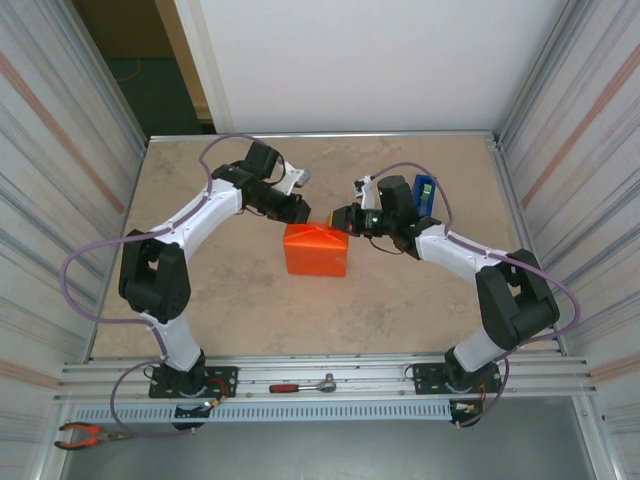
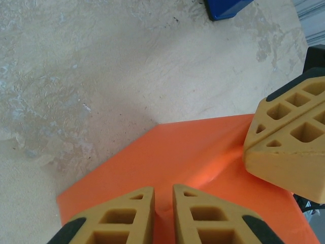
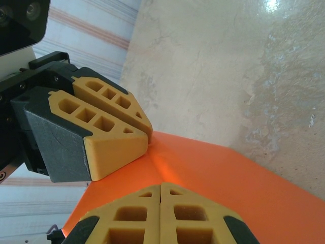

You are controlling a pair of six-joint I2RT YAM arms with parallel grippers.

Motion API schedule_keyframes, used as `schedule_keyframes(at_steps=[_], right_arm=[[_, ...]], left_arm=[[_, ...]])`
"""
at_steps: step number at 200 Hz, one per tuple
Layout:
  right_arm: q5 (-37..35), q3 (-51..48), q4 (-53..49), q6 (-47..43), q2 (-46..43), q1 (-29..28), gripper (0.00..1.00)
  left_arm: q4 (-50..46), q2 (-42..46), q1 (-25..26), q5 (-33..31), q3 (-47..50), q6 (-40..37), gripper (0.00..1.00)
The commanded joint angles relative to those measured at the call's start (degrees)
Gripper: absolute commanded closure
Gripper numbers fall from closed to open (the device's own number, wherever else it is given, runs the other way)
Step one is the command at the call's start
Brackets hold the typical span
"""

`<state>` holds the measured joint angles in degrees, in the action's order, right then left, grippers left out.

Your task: Wrap the gift box in paper

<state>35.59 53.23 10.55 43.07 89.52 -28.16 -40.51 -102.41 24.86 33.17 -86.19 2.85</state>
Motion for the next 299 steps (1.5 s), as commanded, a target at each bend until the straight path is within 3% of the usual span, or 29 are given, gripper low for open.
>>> schedule_keyframes(at_steps=[1, 209, 299], right_arm=[[-3.16, -4.63, -14.45, 0.56, 2.72, -0.67, 1.00], [-3.29, -3.78, -15.19, 0.92, 2.76, -0.74, 1.00], [-2.54, 10.65, -24.34, -1.58, -1.89, -0.38, 1.00]], left_arm=[[-2.71, 2.14, 1.24, 2.02, 0.45, -1.84, 0.83], [0.17, 10.25, 5.49, -0.30, 8.84, -4.28, 0.81], [-0.97, 9.60, 6.87, -3.11, 9.71, -6.44, 0.81]])
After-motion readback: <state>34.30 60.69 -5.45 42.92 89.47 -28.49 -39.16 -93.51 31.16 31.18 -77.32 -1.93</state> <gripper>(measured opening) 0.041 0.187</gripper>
